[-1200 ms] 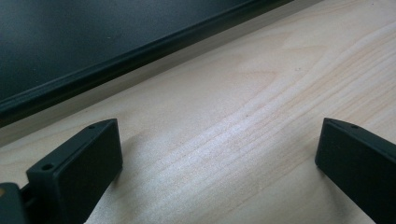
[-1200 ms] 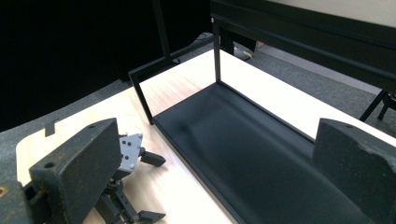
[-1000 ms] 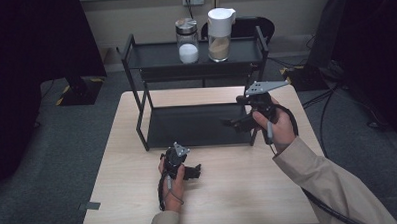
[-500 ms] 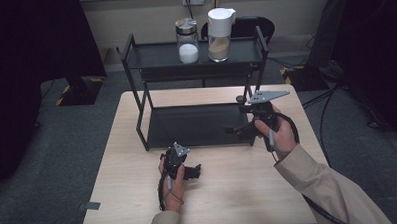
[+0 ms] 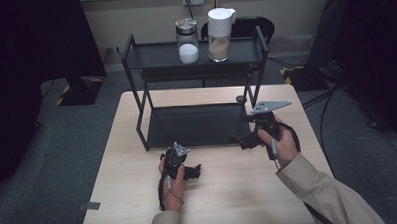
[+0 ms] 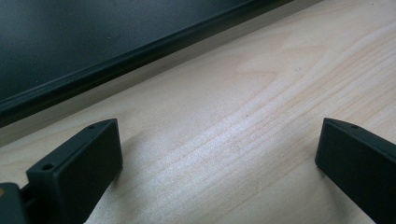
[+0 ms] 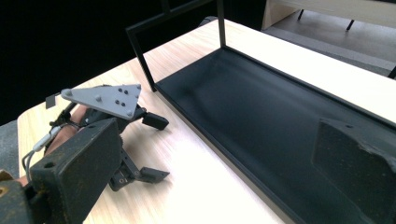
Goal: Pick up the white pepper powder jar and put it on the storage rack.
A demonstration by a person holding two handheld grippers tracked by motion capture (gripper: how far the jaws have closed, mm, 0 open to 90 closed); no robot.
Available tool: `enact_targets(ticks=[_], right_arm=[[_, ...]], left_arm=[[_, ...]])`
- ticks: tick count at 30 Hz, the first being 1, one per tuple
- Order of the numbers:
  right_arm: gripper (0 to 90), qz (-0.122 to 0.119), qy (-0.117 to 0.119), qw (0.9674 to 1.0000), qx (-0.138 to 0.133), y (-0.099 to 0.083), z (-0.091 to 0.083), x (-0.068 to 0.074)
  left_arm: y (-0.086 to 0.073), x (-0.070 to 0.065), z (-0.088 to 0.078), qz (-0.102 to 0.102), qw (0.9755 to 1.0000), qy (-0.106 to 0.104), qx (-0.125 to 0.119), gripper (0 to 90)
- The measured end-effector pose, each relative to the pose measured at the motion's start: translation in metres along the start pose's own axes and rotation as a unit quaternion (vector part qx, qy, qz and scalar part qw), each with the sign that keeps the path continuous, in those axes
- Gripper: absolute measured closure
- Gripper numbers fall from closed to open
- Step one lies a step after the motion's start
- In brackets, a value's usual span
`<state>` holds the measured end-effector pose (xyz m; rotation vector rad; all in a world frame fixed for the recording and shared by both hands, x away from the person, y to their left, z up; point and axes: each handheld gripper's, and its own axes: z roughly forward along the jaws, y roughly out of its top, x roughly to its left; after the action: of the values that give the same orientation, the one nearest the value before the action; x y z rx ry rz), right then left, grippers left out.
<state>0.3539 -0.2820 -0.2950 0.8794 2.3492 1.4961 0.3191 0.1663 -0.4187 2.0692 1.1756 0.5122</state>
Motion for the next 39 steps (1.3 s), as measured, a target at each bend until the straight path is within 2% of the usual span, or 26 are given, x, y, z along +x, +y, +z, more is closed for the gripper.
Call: enact_targets(ticks=[22,39], right_arm=[[0.3,0.028,-0.005,0.9995,0.013,-0.046,0.003,-0.011],[0.6,0.045,-0.016,0.998,0.042,-0.077,0.003,-0.018]], left_arm=[[0.0,0.0,0.0,0.0,1.0,0.0,0.0,0.0],[0.0,0.0,0.0,0.0,1.0,0.0,0.0,0.0]])
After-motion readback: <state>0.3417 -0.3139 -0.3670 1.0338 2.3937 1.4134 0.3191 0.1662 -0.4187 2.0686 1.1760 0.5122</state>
